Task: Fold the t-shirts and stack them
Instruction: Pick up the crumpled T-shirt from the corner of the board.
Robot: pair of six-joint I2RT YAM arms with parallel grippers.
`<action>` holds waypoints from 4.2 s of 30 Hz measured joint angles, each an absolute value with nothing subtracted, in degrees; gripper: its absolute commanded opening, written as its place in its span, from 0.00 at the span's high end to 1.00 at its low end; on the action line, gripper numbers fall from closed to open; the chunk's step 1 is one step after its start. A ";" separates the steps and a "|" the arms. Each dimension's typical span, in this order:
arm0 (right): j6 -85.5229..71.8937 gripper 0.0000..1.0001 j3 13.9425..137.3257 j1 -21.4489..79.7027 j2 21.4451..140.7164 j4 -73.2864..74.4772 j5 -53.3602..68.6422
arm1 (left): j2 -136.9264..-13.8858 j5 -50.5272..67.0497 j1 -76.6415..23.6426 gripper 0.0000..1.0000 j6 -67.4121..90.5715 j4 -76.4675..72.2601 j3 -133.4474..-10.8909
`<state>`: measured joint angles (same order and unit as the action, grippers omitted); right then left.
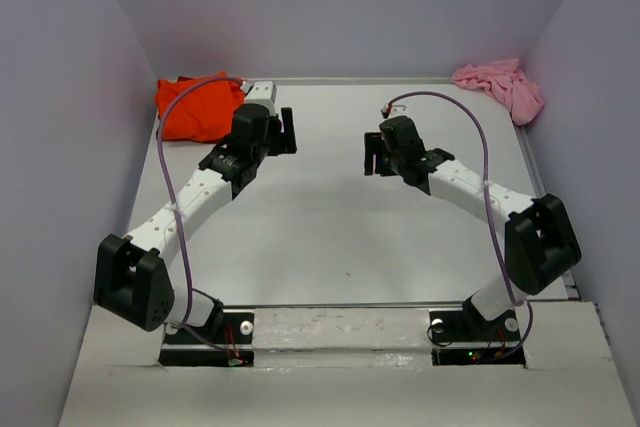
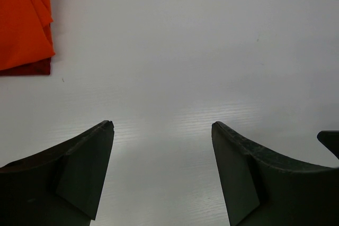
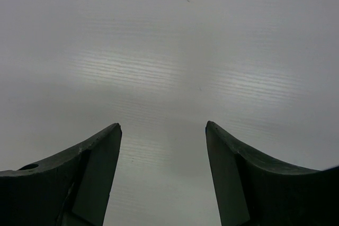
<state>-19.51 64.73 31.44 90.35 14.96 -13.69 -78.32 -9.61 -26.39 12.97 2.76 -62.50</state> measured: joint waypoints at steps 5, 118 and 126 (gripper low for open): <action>-19.57 0.30 64.73 31.44 90.35 14.90 -13.34 | -78.32 -9.21 -26.39 0.16 12.97 2.74 -62.50; -10.41 0.25 118.85 0.34 139.92 23.07 -42.04 | -73.91 -11.09 -29.15 0.15 10.11 2.42 -62.50; -13.39 0.26 121.56 -6.26 141.16 26.28 -36.10 | -73.91 -10.04 -29.15 0.15 10.46 2.44 -62.50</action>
<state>-13.39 121.56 -6.26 141.16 26.28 -36.10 -73.91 -10.04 -29.15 10.46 2.44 -62.50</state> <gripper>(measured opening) 0.743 0.845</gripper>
